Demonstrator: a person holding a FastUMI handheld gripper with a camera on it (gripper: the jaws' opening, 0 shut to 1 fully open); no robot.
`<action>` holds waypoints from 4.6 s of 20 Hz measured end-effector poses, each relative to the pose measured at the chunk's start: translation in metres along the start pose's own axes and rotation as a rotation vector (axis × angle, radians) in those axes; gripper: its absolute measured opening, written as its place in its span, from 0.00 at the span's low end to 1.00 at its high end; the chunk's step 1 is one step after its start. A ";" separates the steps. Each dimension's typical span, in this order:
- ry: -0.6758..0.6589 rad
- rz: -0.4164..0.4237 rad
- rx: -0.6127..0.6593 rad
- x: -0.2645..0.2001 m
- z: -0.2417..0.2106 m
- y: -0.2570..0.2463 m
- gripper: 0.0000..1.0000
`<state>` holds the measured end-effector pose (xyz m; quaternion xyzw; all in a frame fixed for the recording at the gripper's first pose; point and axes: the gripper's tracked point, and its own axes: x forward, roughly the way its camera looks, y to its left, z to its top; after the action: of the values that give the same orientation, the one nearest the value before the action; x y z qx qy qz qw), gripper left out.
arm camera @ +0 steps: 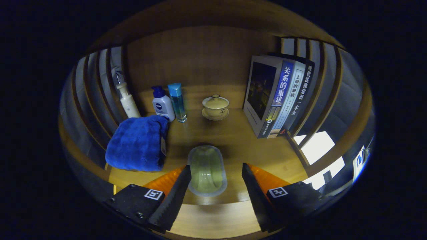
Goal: Pull open the drawer, take out the items inside it, and place them on the countertop above the cabinet.
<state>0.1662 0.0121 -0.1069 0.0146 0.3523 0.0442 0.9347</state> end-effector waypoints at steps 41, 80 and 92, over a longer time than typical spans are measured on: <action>-0.342 0.053 -0.020 -0.154 -0.263 -0.011 0.98; -0.359 0.071 0.052 -0.035 -0.159 -0.002 0.98; -0.363 0.073 0.058 -0.004 -0.134 0.000 0.98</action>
<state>0.0743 0.0113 -0.2050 0.0621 0.1785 0.0643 0.9799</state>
